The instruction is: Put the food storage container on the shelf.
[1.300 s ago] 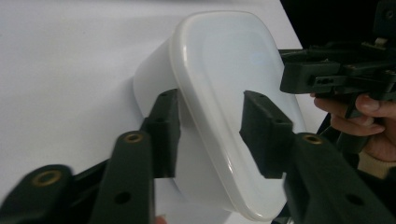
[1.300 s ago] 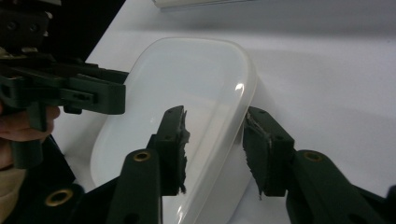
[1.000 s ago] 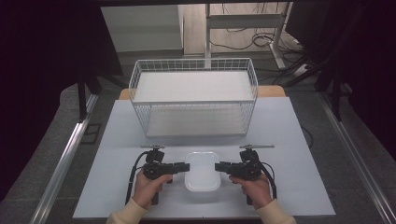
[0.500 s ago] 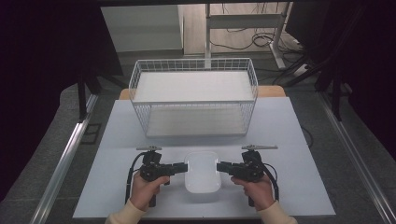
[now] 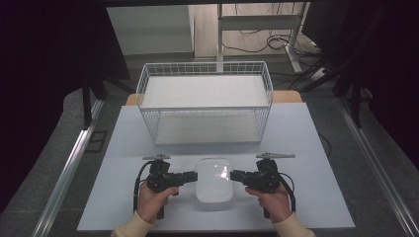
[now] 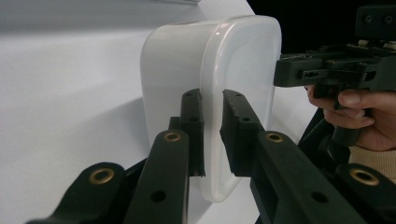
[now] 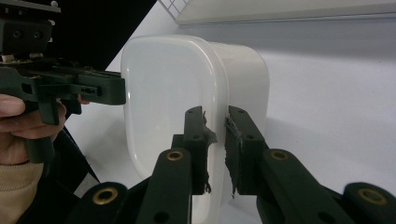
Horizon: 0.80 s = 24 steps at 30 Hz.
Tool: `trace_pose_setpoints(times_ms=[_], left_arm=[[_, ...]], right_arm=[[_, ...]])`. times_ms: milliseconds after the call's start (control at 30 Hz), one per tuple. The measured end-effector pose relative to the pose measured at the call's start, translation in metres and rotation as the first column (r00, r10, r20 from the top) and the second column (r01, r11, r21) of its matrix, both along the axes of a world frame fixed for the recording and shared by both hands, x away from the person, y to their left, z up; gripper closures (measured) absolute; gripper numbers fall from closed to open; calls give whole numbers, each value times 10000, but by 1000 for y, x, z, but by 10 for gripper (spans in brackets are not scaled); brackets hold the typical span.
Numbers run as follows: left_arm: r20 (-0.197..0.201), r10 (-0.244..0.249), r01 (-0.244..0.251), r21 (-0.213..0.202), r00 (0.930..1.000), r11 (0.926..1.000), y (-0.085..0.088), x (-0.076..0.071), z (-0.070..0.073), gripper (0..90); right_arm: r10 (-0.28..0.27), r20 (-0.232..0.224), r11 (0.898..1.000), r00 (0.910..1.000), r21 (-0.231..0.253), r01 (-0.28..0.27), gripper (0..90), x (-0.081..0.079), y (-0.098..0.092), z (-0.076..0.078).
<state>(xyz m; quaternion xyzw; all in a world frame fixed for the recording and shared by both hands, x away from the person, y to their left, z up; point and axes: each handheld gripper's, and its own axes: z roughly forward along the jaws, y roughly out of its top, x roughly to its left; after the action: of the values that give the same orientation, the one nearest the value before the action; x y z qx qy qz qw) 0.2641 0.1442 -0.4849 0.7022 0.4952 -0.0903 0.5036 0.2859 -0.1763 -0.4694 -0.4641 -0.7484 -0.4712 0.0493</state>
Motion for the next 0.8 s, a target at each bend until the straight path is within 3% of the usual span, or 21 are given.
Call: trace_pose_setpoints(times_ms=[367, 800], left_arm=[[549, 8, -12, 66, 9985, 10000, 1, -4, 12, 798], [1309, 42, -50, 58, 9914, 10000, 6, 1, 42, 798]], right_arm=[[61, 484, 10000, 9988, 13, -61, 790, -4, 1, 11], [164, 1323, 9998, 9911, 40, -171, 790, 0, 5, 39]])
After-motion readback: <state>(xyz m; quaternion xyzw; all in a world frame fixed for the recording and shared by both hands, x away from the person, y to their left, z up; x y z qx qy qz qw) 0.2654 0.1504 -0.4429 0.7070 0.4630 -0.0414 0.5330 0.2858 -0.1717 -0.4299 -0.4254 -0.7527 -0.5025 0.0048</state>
